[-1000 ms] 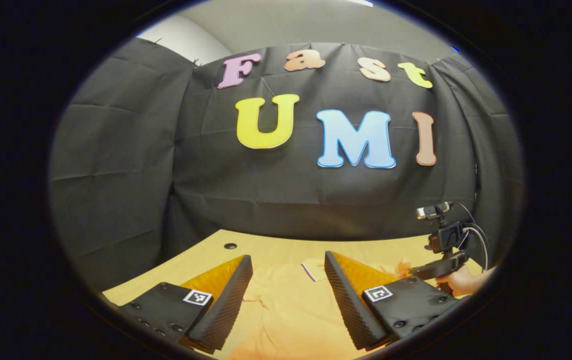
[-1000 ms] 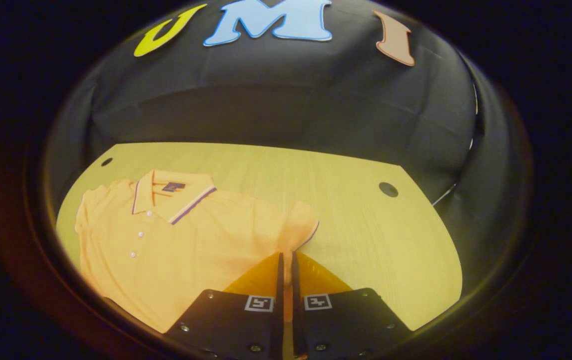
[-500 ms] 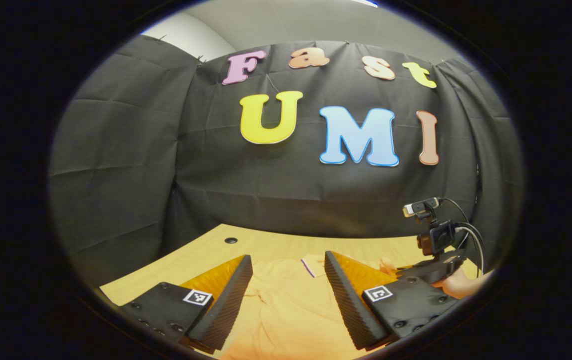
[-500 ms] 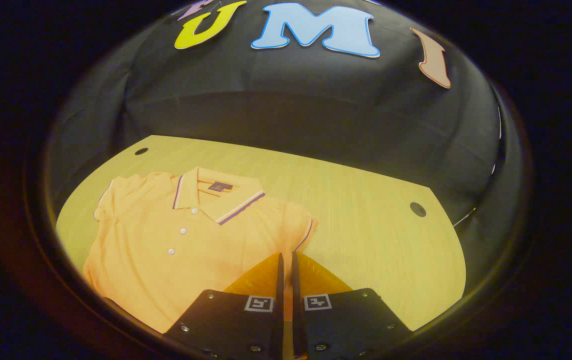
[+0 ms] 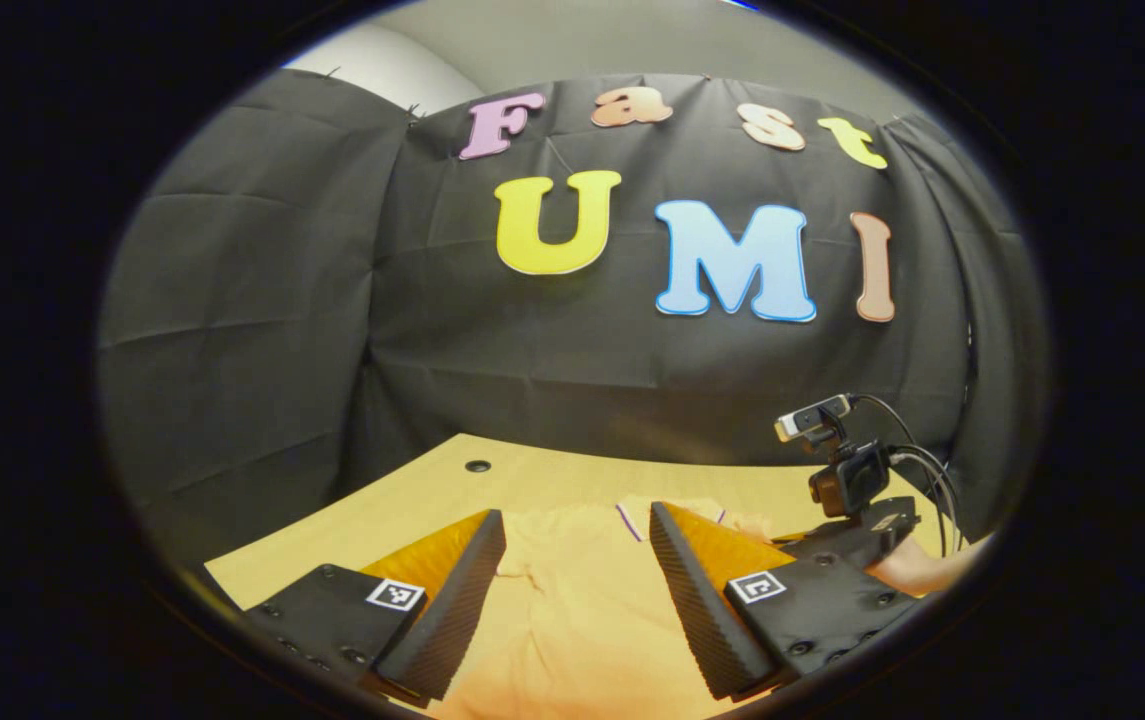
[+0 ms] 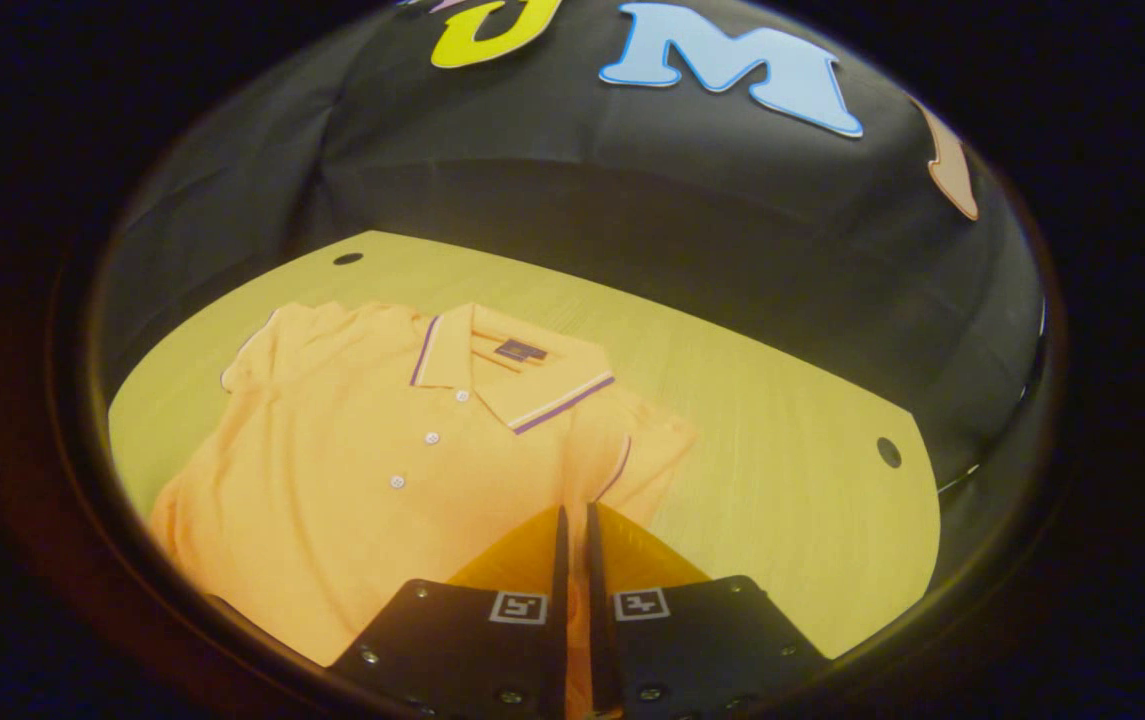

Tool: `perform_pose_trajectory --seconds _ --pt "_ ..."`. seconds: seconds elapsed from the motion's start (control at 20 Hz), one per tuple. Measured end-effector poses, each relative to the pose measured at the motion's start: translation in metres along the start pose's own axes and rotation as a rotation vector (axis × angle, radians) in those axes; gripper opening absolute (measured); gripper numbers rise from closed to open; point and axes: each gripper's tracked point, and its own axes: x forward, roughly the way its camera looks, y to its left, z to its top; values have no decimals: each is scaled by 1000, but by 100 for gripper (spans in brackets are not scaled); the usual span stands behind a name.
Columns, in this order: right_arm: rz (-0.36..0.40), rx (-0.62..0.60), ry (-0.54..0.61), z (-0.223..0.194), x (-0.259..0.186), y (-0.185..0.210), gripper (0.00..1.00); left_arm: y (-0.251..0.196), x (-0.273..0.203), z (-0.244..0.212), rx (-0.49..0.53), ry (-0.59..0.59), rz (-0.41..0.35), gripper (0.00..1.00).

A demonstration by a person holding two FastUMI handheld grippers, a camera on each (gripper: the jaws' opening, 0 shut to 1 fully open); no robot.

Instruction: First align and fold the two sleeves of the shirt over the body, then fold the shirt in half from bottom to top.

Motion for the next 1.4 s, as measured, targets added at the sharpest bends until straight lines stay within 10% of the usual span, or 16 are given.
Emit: perform_pose_trajectory --seconds 0.4,0.75,1.4 --pt "66 5 12 -4 0 14 27 -12 6 -11 -9 38 21 95" --pt "63 79 -36 18 -31 24 94 2 41 -14 -20 45 -14 98" --pt "-115 237 -201 62 -155 43 95 91 171 -66 -84 171 -53 94"
